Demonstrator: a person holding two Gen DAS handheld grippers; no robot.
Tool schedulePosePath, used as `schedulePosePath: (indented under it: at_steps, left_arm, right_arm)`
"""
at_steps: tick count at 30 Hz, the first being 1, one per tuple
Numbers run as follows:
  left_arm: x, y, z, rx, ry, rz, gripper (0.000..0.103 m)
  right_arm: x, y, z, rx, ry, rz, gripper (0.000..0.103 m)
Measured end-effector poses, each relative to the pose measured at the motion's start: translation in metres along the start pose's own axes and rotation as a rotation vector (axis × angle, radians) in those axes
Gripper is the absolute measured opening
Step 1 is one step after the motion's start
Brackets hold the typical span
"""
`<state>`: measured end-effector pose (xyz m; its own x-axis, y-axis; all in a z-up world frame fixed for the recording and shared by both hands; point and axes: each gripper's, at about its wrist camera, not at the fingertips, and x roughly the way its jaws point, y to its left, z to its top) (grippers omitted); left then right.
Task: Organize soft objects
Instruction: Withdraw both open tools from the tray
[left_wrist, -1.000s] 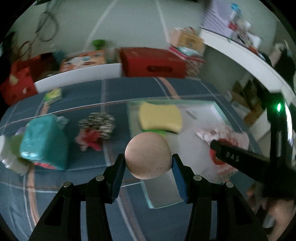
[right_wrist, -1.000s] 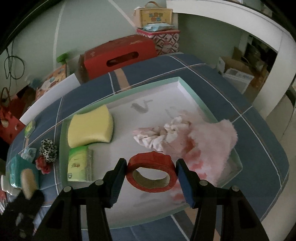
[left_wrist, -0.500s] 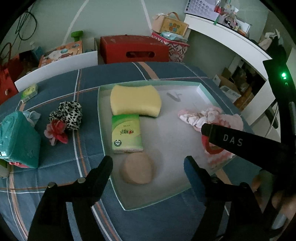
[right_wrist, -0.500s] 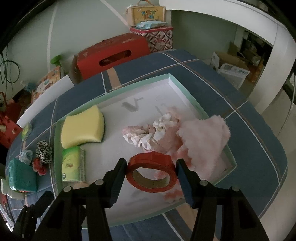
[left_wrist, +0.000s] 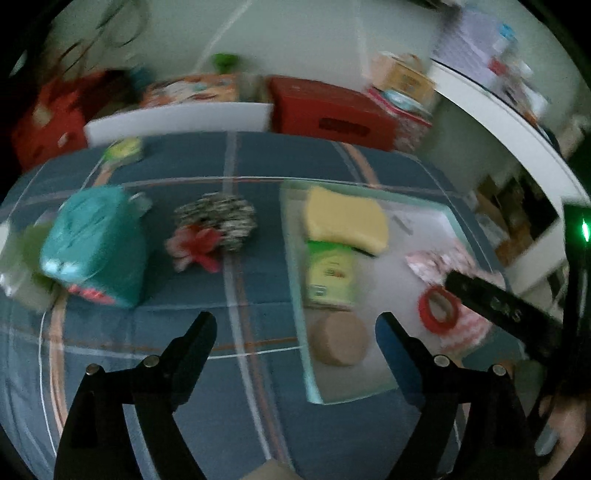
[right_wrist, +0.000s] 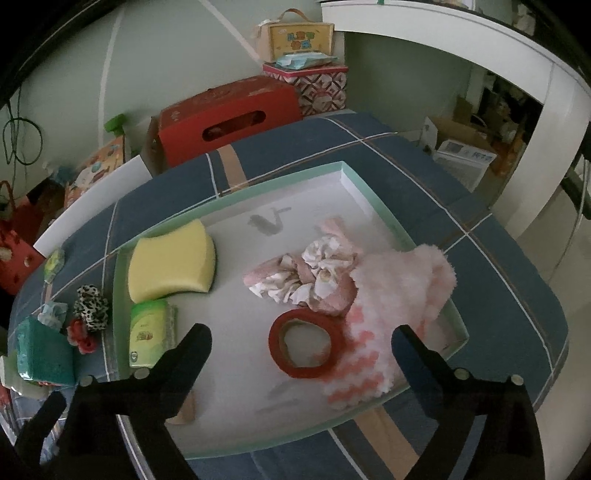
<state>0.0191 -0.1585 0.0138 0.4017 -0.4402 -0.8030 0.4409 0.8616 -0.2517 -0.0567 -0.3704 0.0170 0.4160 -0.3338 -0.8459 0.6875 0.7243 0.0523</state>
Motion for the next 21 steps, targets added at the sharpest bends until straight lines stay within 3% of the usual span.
schedulePosePath:
  at_steps: [6, 12, 21]
  left_arm:
    - [-0.015, 0.062, 0.004, -0.199, -0.026, 0.121, 0.088]
    - [-0.032, 0.12, 0.0, -0.367, -0.044, 0.245, 0.088]
    - [-0.057, 0.186, -0.017, -0.581, -0.07, 0.295, 0.088]
  right_arm:
    - [-0.001, 0.012, -0.003, -0.043, -0.008, 0.008, 0.101]
    - [-0.007, 0.054, -0.011, -0.147, -0.024, 0.049, 0.101]
    - [-0.011, 0.128, -0.032, -0.294, -0.02, 0.203, 0.101]
